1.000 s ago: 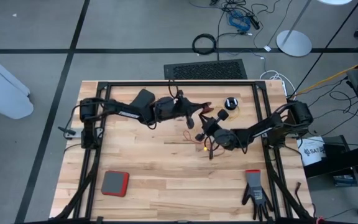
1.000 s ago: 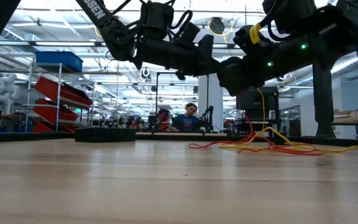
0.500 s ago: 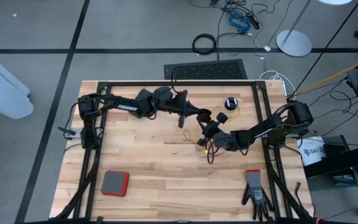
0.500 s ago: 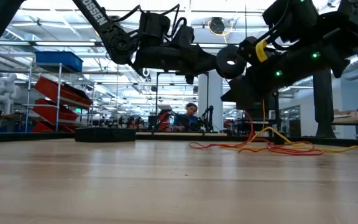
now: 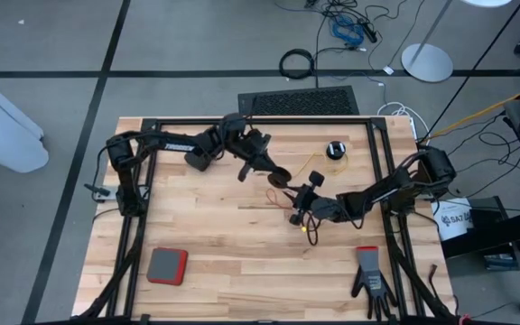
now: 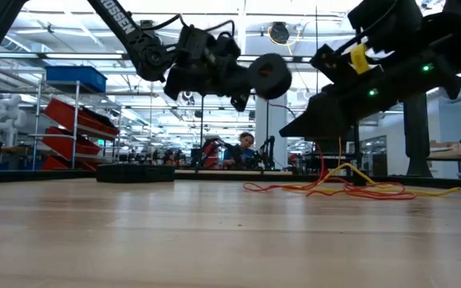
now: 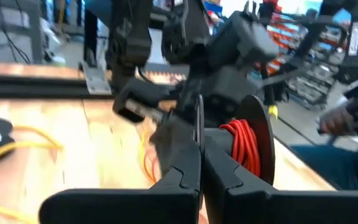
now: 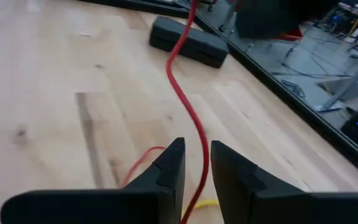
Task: Coil cords
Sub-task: Coil the red wire on the spool
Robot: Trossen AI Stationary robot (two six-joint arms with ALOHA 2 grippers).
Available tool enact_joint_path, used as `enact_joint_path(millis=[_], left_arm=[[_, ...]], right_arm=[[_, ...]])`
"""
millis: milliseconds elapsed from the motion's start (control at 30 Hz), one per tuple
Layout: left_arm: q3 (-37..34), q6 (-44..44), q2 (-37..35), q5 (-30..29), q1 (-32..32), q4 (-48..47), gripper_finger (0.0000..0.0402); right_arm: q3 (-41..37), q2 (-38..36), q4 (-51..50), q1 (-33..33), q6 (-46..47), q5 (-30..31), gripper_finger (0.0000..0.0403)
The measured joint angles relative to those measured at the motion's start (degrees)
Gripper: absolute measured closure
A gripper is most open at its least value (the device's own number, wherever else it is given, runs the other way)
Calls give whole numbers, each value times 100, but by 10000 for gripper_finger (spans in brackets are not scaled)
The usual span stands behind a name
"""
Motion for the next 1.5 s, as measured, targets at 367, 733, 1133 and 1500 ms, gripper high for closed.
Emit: enact_joint_path(millis=[367,733,1133,1500], left_arm=[[-4,954,-2,734,101,-1092,400],[-4,1115,-26,806,203,-1465,397],[-4,1524,-50,804,403,-2095,396],[-4,1793,-50,1040,411,-2385,396]], right_arm=[[0,-4,-407,148,405,-585,344],[0,-4,-1078,177,798,-1173,388],[0,-4,-1328,305,902,-1332,389],[0,-4,-1332,317,902,-1332,390]])
